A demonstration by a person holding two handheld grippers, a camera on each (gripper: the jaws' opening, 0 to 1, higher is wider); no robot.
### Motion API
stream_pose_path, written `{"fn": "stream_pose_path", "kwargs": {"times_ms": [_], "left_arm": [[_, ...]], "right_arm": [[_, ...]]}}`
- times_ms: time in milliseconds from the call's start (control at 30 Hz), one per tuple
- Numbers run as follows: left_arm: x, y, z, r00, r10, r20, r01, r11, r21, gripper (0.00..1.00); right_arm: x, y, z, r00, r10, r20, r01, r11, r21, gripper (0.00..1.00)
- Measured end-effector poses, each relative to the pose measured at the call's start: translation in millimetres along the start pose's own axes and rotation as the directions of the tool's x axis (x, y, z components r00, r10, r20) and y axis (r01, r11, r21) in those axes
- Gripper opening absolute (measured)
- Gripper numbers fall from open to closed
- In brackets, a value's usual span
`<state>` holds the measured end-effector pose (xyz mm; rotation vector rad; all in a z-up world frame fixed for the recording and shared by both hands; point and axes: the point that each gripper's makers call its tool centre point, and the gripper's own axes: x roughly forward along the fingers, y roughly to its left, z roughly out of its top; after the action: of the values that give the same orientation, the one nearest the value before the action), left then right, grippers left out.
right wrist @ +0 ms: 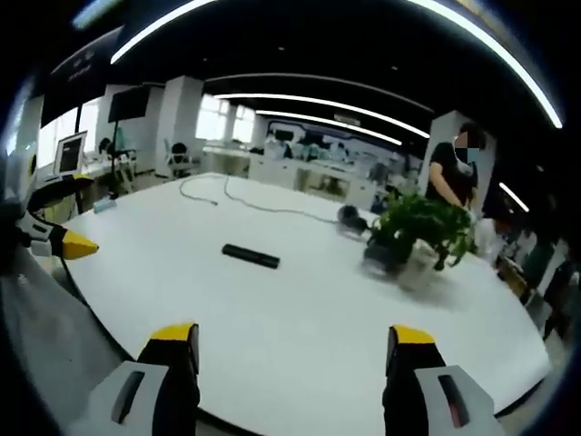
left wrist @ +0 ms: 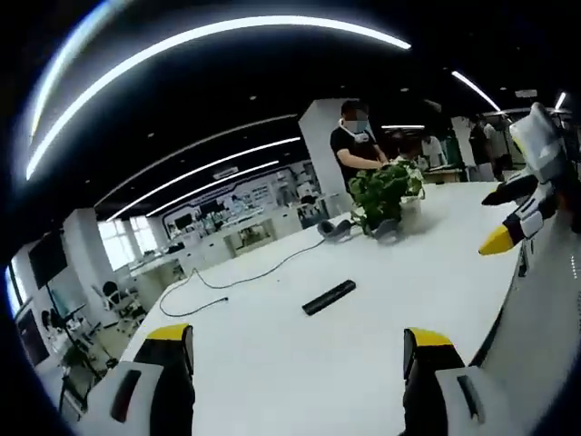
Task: Press the specified remote control buttons in sequence, fully releasing each button before pressing the next.
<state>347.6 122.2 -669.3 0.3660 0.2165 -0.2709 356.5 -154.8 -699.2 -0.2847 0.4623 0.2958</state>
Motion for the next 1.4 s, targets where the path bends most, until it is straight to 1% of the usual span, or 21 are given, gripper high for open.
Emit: {"fn": "stream_pose_path", "kwargs": {"times_ms": [67,133,167,267,333,500,567,600,667,733,800,867,967,1000,1067,1133,1200,1300,1400], "left_arm": [[-0.2,0.9,4.8,1.000,0.015,0.021,-0.016,0.999,0.032,1.00],[-0.7,1.7,4.2,1.000,0.019,0.020,-0.019,0.999,0.028,1.00],[-0.5,2.7,3.3,1.000,0.022,0.016,-0.023,0.999,0.026,1.00],[1.3,7.1,-5.3,0.999,0.031,-0.030,-0.031,1.000,-0.002,1.00],[0.6,6.6,-5.8,0.999,0.031,-0.033,-0.031,0.999,-0.008,1.00],[0.9,4.7,-7.2,0.999,0.027,-0.041,-0.027,1.000,0.007,1.00],[-1.1,6.7,-3.7,0.999,0.038,-0.026,-0.037,0.999,0.006,1.00],[-2.8,9.1,3.0,0.999,0.049,0.010,-0.049,0.999,-0.004,1.00],[-4.7,12.4,7.3,0.998,0.059,0.038,-0.058,0.998,-0.025,1.00],[-4.3,13.9,5.7,0.998,0.059,0.030,-0.057,0.998,-0.041,1.00],[-1.8,11.7,0.7,0.999,0.049,0.004,-0.049,0.998,-0.048,1.00],[-0.5,9.2,-3.3,0.999,0.045,-0.020,-0.046,0.999,-0.025,1.00],[-2.2,12.4,-1.6,0.998,0.065,-0.010,-0.065,0.998,-0.002,1.00],[-2.6,13.3,-1.6,0.998,0.069,-0.009,-0.069,0.998,-0.004,1.00],[-2.1,14.9,-4.5,0.997,0.070,-0.023,-0.071,0.997,-0.020,1.00],[-1.4,13.7,-6.7,0.997,0.068,-0.036,-0.068,0.998,-0.008,1.00],[-1.7,13.1,-6.4,0.998,0.063,-0.032,-0.063,0.998,0.000,1.00],[-1.6,14.0,-7.0,0.998,0.061,-0.033,-0.061,0.998,-0.018,1.00],[-1.5,14.7,-10.0,0.997,0.064,-0.049,-0.065,0.998,-0.017,1.00]], "right_arm": [[-0.5,-0.9,0.6,1.000,-0.006,0.003,0.006,1.000,-0.003,0.82],[-0.8,-1.8,1.5,1.000,-0.008,0.008,0.008,1.000,0.002,0.82],[-0.9,-2.2,1.5,1.000,-0.010,0.007,0.010,1.000,0.004,0.82],[-0.9,-3.9,1.2,1.000,-0.020,0.005,0.020,1.000,0.002,0.82],[-1.2,-4.4,1.3,1.000,-0.024,0.006,0.024,1.000,0.001,0.82],[-1.7,-5.0,1.4,1.000,-0.029,0.006,0.029,1.000,-0.002,0.81],[-1.9,-5.9,1.6,0.999,-0.034,0.009,0.034,0.999,-0.006,0.81],[-2.0,-6.6,1.3,0.999,-0.038,0.008,0.038,0.999,-0.009,0.80],[-2.6,-7.2,1.6,0.999,-0.042,0.009,0.042,0.999,-0.008,0.80],[-2.9,-7.4,2.2,0.999,-0.043,0.014,0.044,0.999,-0.004,0.80],[-3.1,-7.8,2.3,0.999,-0.046,0.014,0.046,0.999,-0.008,0.80],[-3.6,-10.4,3.4,0.998,-0.062,0.020,0.062,0.998,-0.015,0.81],[-4.1,-13.2,2.7,0.997,-0.074,0.018,0.074,0.997,-0.003,0.82],[-3.9,-14.3,1.9,0.997,-0.078,0.015,0.078,0.997,0.004,0.83],[-3.7,-14.7,1.0,0.997,-0.080,0.010,0.080,0.997,0.006,0.83],[-3.7,-14.0,1.5,0.997,-0.078,0.011,0.078,0.997,0.002,0.83],[-3.2,-12.1,1.1,0.997,-0.072,0.006,0.072,0.997,-0.002,0.83],[-2.4,-10.7,0.0,0.998,-0.069,0.000,0.069,0.997,-0.015,0.83],[-1.6,-11.1,-2.0,0.998,-0.067,-0.009,0.067,0.998,-0.012,0.83]]}}
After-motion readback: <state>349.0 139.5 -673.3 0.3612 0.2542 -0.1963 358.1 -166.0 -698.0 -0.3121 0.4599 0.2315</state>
